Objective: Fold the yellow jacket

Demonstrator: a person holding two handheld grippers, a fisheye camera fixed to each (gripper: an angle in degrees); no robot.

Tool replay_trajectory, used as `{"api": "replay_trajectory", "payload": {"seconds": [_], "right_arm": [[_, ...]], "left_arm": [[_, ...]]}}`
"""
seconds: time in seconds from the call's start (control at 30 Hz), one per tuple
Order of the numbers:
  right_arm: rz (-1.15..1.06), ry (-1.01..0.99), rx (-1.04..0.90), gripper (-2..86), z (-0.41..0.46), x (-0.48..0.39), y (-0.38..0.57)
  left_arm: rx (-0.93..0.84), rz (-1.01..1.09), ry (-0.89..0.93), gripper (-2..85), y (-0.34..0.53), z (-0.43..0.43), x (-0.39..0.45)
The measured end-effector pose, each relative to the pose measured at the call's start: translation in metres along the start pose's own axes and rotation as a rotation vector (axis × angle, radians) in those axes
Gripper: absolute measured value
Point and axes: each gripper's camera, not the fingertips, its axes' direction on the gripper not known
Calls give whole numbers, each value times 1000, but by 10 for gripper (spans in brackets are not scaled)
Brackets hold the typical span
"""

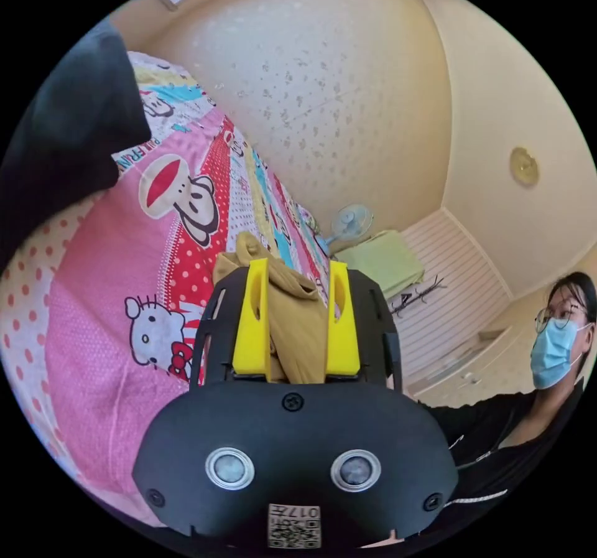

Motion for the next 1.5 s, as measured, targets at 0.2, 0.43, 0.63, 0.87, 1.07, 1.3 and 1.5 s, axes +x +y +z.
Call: {"api": "replay_trajectory", "payload": {"seconds": [0.2,0.43,0.63,0.87,1.07,1.3,1.5], "right_arm": [[22,157,-50,140,-18,-19,36],[44,-2,27,107,-42,-4,110],[58,-4,35,26,-41,8,124],[56,-78,117,7,-82,8,134],[149,-11,45,13,-60,37,178],[197,-62,177,56,-69,44,186],[-24,-102,46,99,-14,-39,122]], "left_arm": [[-220,101,-204,128,52,27,57],[-308,112,-305,99,94,46,81],[-318,32,-243,41,97,62,70],[-376,101,-202,26,89,37,118],[-397,-23,-172,28,133,28,74],[-202,12,-139,24,133,-27,99],[-200,213,-309,64,111,12,155]]}}
